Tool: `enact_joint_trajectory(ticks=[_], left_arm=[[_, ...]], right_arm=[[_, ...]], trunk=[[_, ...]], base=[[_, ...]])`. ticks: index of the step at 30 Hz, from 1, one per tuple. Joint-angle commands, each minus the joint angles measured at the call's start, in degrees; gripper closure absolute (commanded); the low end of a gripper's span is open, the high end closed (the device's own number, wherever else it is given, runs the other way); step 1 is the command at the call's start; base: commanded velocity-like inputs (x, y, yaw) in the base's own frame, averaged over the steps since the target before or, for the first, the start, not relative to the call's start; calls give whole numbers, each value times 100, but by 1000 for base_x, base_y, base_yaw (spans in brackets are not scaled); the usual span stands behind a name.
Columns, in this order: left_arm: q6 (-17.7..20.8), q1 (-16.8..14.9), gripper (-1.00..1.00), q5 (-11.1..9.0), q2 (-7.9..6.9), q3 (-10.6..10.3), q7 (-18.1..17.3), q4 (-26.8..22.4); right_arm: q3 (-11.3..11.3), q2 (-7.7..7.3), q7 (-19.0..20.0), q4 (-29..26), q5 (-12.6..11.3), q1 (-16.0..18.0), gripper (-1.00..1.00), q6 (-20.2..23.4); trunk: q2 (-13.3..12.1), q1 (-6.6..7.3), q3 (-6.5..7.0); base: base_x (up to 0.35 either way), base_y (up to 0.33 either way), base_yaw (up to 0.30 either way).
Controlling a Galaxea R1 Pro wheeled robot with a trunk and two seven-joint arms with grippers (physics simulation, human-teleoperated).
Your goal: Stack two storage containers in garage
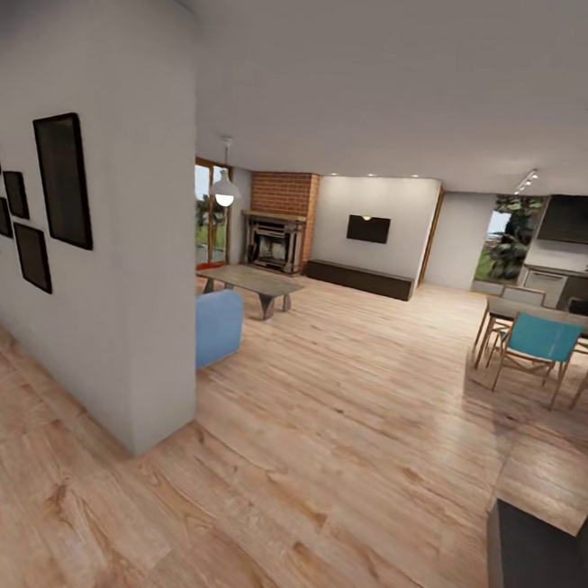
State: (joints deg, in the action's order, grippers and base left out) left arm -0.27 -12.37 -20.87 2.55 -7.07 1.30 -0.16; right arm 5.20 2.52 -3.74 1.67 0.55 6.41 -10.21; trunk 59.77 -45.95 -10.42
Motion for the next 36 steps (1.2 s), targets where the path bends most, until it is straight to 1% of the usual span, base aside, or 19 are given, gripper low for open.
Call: enact_joint_trajectory(ticks=[1,7,11,36], left_arm=[[-5,-2,-100,-49,0,-49,12,-2],[-8,-3,-100,-49,0,-49,16,-2],[-8,-2,-100,-49,0,-49,16,-2],[0,-2,-100,-49,0,-49,14,-2]], right_arm=[[45,3,-31,18,6,9,-100,-25],[43,3,-33,17,6,9,-100,-25],[41,3,-46,16,5,9,-100,-25],[42,3,-48,17,15,9,-100,-23]], trunk=[[4,-4,-8],[4,-4,-8],[4,-4,-8],[4,-4,-8]], base=[[331,0,-245],[332,0,-245],[332,0,-132],[332,0,-4]])
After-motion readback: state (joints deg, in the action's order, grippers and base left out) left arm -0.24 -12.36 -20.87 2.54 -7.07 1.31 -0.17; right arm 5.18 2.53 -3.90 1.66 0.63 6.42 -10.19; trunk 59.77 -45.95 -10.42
